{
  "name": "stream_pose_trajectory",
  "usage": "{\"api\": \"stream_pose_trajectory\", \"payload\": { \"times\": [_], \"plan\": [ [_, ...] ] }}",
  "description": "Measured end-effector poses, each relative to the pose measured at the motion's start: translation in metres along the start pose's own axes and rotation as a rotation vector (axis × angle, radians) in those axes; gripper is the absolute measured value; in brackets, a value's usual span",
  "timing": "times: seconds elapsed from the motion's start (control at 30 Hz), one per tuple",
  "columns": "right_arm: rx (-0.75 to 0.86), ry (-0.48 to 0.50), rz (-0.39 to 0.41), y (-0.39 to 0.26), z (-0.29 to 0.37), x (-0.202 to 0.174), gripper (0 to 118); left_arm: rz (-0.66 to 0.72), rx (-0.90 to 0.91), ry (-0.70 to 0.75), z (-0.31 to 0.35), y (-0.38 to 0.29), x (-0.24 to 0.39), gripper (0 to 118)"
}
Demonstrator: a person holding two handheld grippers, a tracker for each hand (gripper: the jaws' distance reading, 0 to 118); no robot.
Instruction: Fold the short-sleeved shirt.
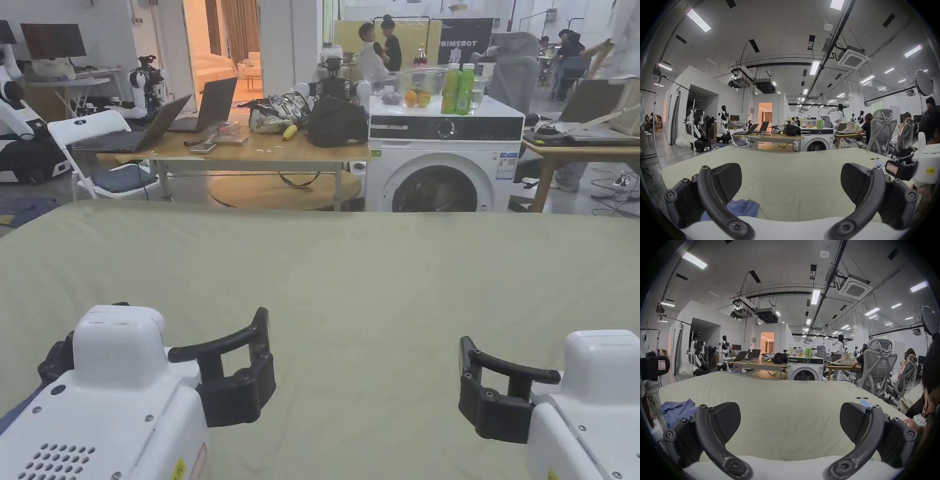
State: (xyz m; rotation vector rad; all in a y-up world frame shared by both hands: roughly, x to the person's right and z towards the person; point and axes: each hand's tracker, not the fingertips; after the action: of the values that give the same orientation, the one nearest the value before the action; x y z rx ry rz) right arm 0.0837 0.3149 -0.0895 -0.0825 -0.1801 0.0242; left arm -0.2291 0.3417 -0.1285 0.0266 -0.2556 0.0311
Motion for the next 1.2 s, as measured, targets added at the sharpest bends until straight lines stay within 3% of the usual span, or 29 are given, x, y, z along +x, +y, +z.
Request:
{"api": "stream_pose_trajectory", "payload": {
  "times": [0.6,1.2],
  "plan": [
    [0.002,-0.002,0.052,-0.001,0.000,-0.006,118,-0.052,-0.023,0.007,-0.005,0.001,0.009,118],
    [0.018,-0.001,0.034,0.002,0.001,-0.001,118,-0.115,0.002,0.014,-0.001,0.005,0.014,118]
  ]
}}
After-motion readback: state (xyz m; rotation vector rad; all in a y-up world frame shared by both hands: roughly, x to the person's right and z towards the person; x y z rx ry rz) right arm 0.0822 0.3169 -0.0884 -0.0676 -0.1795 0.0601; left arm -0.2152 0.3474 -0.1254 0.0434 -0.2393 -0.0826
